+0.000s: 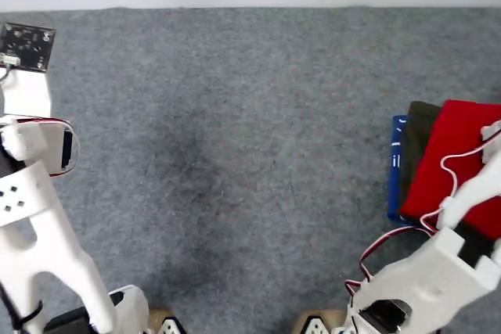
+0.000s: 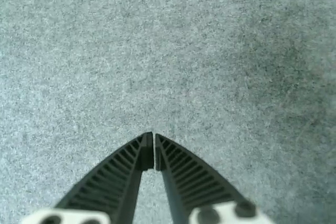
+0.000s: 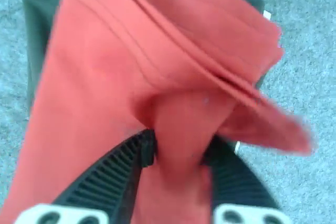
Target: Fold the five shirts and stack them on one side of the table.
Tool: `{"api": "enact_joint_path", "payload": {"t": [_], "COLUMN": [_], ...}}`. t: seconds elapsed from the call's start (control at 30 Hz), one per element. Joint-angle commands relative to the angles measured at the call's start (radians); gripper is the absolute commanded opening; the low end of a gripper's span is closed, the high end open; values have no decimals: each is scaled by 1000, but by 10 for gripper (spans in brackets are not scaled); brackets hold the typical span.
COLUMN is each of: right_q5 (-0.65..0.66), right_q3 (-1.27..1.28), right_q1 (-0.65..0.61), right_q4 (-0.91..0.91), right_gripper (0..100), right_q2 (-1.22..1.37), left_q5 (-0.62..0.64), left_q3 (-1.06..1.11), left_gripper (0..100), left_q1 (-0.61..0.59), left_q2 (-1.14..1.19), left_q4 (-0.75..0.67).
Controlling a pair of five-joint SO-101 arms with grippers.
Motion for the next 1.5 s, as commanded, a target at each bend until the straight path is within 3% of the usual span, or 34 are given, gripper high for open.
{"api": "enact_joint_path", "payload": {"t": [0.0,0.17,0.33,0.43,0.7,0.83,1.03,1.2,1.33,1.47], "right_q5": [5,8,11,11,11,11,5,9,3,0], "right_q3": [-11,-14,-9,-8,-11,-15,-15,-9,0,72], "right_q1": [19,18,18,24,-2,-35,-44,-47,-94,-171], "right_q4": [-5,25,35,-10,-354,-443,-401,-220,-96,-145], "right_gripper": [283,208,0,38,10,10,10,10,10,10], "right_q2": [-87,-193,-237,-177,110,179,39,-93,-90,7], "left_q5": [-8,-8,-8,-8,-8,-8,-8,-8,-8,-5], "left_q3": [-7,-7,-7,-7,-7,-7,-7,-7,-7,-7], "left_gripper": [14,14,14,14,14,14,14,14,14,14], "left_q1": [-3,-3,0,0,0,0,0,0,0,0], "left_q2": [-26,-26,-26,-26,-26,-26,-28,-29,-31,-26], "left_q4": [8,6,6,6,6,8,8,8,8,8]}}
